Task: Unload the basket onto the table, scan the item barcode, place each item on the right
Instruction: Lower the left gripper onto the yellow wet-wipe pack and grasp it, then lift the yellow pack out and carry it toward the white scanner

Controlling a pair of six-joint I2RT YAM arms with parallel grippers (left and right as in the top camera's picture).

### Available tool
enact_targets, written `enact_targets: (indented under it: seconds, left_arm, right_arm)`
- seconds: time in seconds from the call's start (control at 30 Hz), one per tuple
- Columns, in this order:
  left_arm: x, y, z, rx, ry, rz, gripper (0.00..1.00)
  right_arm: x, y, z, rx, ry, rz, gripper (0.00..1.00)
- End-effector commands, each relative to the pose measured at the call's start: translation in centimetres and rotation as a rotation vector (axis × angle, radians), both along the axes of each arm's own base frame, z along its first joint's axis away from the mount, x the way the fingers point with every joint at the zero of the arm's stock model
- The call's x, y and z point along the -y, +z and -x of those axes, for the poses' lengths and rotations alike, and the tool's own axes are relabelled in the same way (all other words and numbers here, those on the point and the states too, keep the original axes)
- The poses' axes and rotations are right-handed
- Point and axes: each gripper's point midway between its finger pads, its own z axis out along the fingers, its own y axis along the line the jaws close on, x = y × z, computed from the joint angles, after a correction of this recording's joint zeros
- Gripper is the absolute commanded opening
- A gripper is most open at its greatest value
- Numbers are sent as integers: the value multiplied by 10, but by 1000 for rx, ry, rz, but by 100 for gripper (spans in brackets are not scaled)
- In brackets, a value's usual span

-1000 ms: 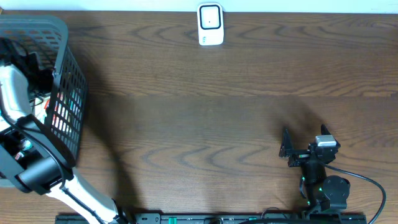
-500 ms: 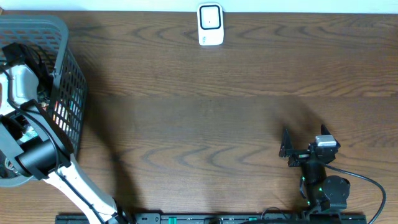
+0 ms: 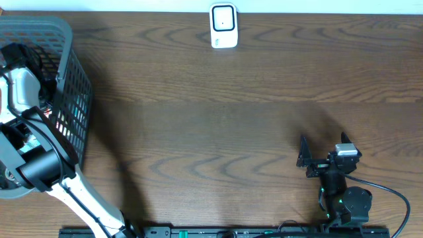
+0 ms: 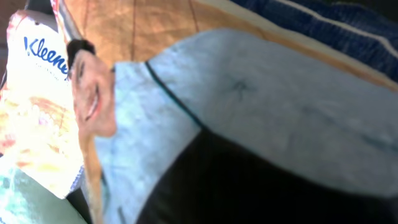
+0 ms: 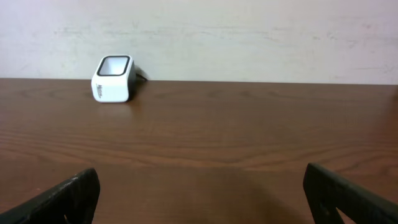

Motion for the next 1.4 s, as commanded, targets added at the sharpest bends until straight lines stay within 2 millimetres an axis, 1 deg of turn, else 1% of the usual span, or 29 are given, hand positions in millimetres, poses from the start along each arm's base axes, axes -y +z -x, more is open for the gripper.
enact_targets:
  seconds: [0.0, 0.07, 0.2, 0.27, 0.3, 0.33, 0.37, 0.5, 0.6, 0.63, 0.7, 0.77, 0.93, 1.03, 1.1, 1.17, 1.23, 1.37]
  left_arm:
    - [-1, 37, -1, 91, 90, -18, 7]
    - [-2, 65, -3, 161, 119, -43, 7]
    - [-1, 135, -1, 329, 174, -102, 7]
    - [3, 175, 4, 417, 179, -137, 7]
    - [4, 185, 6, 440, 178, -148, 7]
    - [6, 201, 9, 473, 176, -164, 7]
    - [8, 213, 12, 497, 175, -176, 7]
    - [20, 266, 31, 623, 199, -212, 7]
    - [40, 299, 38, 736, 169, -174, 7]
    - [55, 315, 39, 795, 125, -137, 7]
    - [72, 332, 41, 857, 74, -96, 7]
    - [93, 352, 44, 932, 3, -43, 7]
    - [144, 391, 51, 1078, -184, 91, 7]
    - [174, 404, 56, 1130, -298, 193, 7]
    - [199, 412, 58, 1160, -399, 293, 7]
    - [218, 416, 58, 1171, -475, 375, 7]
    - [235, 415, 55, 1164, -527, 441, 8]
    - [268, 407, 44, 1123, -587, 544, 8]
  right_arm:
    - [-2, 0, 0, 1, 8, 8, 99]
    - [-2, 0, 0, 1, 8, 8, 99]
    - [-2, 0, 0, 1, 8, 8, 99]
    - [-2, 0, 0, 1, 8, 8, 99]
    - [-2, 0, 0, 1, 8, 8, 99]
    - [-2, 0, 0, 1, 8, 8, 99]
    - [-2, 0, 0, 1, 8, 8, 99]
    - [-2, 0, 0, 1, 8, 8, 99]
    - [-2, 0, 0, 1, 8, 8, 99]
    - [-2, 0, 0, 1, 8, 8, 99]
    - [-2, 0, 0, 1, 8, 8, 99]
    - [-2, 0, 0, 1, 8, 8, 99]
    - [-2, 0, 0, 1, 8, 8, 99]
    - [-2, 0, 0, 1, 8, 8, 99]
    - [-2, 0, 0, 1, 8, 8, 99]
    - [-2, 0, 0, 1, 8, 8, 99]
    - [-2, 0, 0, 1, 8, 8, 99]
    - [-2, 0, 0, 1, 8, 8, 99]
